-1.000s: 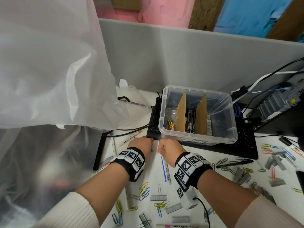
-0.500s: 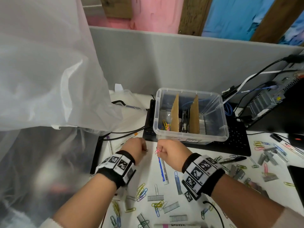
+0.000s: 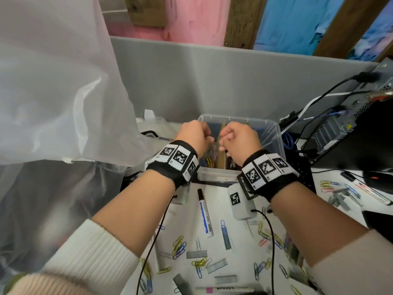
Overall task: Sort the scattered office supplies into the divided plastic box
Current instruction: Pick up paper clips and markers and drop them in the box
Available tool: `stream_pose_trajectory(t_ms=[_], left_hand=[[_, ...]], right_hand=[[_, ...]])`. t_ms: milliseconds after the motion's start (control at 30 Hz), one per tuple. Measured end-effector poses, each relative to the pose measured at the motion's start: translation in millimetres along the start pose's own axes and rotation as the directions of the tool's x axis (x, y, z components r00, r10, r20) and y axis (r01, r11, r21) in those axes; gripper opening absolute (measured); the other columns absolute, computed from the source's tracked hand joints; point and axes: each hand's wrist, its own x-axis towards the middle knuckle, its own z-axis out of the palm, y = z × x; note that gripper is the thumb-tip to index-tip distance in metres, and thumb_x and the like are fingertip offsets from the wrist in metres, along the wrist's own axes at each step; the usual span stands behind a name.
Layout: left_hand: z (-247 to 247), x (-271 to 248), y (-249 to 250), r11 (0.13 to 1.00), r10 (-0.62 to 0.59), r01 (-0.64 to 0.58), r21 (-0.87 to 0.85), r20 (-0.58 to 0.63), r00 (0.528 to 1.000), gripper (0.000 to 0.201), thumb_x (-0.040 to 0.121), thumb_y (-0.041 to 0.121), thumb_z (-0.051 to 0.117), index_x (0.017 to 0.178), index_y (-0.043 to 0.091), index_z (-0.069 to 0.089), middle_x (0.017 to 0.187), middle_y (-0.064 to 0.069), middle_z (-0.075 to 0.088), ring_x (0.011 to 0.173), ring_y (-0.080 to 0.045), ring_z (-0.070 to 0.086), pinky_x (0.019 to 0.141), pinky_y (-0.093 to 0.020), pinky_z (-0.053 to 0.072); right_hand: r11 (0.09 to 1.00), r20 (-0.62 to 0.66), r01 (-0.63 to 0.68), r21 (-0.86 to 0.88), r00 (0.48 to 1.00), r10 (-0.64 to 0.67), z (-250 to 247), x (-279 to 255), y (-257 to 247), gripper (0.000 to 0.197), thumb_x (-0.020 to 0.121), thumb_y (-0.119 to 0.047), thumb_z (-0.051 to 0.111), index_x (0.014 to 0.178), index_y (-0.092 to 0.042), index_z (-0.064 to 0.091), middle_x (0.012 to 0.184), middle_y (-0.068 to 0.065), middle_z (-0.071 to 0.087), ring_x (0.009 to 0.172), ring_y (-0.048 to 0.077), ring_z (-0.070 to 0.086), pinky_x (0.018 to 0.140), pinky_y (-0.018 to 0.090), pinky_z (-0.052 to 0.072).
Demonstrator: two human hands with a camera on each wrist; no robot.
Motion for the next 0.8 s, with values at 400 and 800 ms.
stream_pose_trajectory(t_ms=[400,800], left_hand=[[-10,-52,-64,0.986,-0.051,0.035,-0.162,-0.097,0.994,0.005,0.089,0.016,0.062,0.086,0.019,0.066,0.084,0.006,0.068,0.075,-0.010,0.067,0.073,-0.025,0.052],[34,-118,-137,0.862,-0.404,0.230,0.452,0.336,0.851,0.046,0.074,0.033,0.071,0.115,0.025,0.052,0.115,0.002,0.053,0.105,-0.019,0.053,0.089,-0.032,0.050]], right_hand=[[0.993,0.148,0.122,-0.006,0.982,-0.120,-4,-44,6,0.004,0.085,-0.007,0.062,0.084,-0.011,0.063,0.075,0.008,0.067,0.063,0.010,0.065,0.061,0.016,0.052],[0.934,0.628,0.238,-0.266,0.778,-0.019,104,-66,29,0.013,0.086,-0.015,0.060,0.097,-0.015,0.068,0.091,-0.003,0.061,0.090,0.015,0.058,0.085,0.023,0.046]])
